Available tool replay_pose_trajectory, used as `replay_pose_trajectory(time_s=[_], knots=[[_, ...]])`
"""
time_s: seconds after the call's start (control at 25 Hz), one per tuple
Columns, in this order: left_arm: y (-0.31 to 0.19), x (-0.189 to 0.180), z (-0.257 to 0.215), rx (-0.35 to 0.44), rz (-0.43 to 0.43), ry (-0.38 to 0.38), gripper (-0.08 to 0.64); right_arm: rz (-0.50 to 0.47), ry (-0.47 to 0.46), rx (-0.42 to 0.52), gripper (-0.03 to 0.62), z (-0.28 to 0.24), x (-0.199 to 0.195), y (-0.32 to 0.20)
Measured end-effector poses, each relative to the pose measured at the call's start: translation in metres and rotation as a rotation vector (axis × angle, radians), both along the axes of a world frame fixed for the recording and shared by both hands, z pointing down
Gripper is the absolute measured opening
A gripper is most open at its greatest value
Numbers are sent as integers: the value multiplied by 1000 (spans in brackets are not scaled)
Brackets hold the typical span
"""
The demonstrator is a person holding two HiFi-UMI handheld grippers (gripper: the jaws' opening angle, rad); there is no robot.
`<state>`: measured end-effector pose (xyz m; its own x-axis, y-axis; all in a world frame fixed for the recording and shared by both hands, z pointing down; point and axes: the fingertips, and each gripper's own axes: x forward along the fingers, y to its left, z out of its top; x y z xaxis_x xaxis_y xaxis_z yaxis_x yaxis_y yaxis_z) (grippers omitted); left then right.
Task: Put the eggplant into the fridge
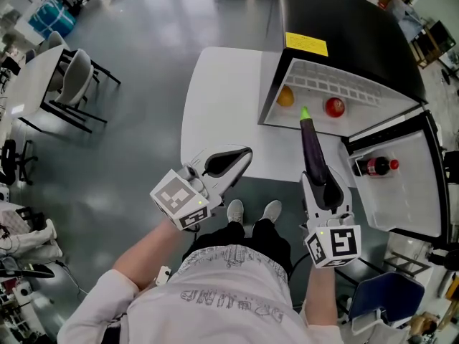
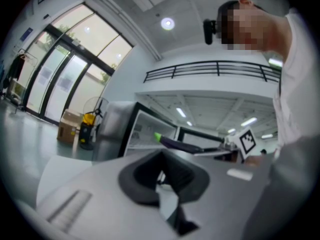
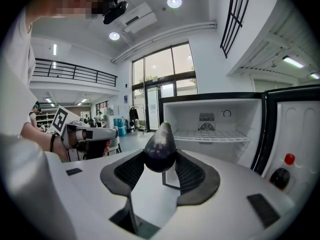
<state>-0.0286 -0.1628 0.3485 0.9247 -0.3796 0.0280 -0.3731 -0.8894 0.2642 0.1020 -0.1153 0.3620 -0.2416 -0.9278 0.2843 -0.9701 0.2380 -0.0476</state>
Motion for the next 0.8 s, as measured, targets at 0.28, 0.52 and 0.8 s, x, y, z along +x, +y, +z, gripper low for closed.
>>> replay_pose_trajectory(time_s=[0.28,0.52,0.8], knots=[[-16,13,0,10,-13,-18,8,-23,-4,15,196,0,10,-24],[-30,27,1,12,-36,-36,8,-61,-16,20,196,2,19,-44],[-47,39,4,6,-79,-57,7,-94,-31,25,196,2,30,-73]])
